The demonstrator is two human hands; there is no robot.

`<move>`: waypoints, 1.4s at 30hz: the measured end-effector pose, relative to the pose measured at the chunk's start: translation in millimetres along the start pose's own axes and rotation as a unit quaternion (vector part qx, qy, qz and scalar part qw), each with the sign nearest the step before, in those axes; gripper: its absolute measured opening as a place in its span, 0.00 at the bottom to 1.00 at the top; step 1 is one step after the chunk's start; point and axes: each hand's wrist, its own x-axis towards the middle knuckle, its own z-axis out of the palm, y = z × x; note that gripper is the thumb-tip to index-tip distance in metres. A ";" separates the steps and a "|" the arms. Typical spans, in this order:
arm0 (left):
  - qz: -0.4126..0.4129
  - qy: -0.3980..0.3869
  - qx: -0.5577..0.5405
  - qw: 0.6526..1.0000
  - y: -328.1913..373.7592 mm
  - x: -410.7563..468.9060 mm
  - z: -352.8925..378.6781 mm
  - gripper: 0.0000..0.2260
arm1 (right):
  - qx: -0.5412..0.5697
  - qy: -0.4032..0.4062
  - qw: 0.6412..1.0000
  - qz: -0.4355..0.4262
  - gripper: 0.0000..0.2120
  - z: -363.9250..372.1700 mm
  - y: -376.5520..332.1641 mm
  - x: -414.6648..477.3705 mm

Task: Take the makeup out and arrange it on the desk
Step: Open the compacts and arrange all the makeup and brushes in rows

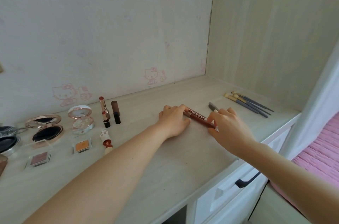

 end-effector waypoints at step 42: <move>-0.030 0.120 -0.401 0.908 -107.3 -171.5 -129.0 0.05 | 0.234 -0.064 0.965 -0.101 0.17 -23.9 -155.2 -22.9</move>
